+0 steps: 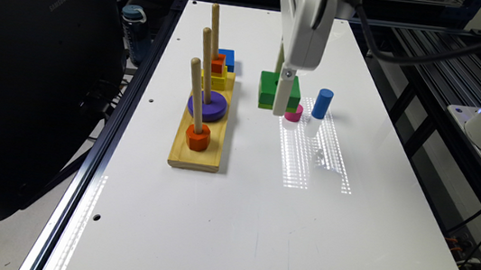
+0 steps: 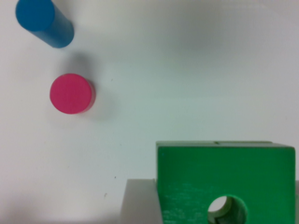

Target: Pick up green block.

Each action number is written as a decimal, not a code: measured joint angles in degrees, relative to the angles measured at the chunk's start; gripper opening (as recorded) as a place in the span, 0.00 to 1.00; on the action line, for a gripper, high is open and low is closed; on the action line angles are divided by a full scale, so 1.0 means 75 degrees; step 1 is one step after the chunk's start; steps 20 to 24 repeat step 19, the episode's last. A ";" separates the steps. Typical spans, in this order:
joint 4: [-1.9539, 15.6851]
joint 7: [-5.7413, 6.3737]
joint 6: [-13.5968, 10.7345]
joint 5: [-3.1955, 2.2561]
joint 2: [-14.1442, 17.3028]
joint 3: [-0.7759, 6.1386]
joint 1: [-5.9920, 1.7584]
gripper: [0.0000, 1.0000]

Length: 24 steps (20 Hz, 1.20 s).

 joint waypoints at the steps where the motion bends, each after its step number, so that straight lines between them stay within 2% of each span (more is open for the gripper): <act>1: 0.0000 0.0000 0.0000 0.0000 0.0012 0.0000 -0.0001 0.00; 5: 0.0028 0.0000 -0.0027 0.0003 -0.0032 0.0000 -0.0002 0.00; 9: 0.0067 -0.0007 -0.0460 0.0065 -0.0446 0.0012 -0.0002 0.00; 15: 0.0106 -0.0016 -0.0555 0.0107 -0.0546 0.0013 -0.0003 0.00; 19: 0.0171 -0.0032 -0.0982 0.0160 -0.0915 0.0014 -0.0003 0.00; 24: 0.0171 -0.0032 -0.0982 0.0160 -0.0915 0.0014 -0.0003 0.00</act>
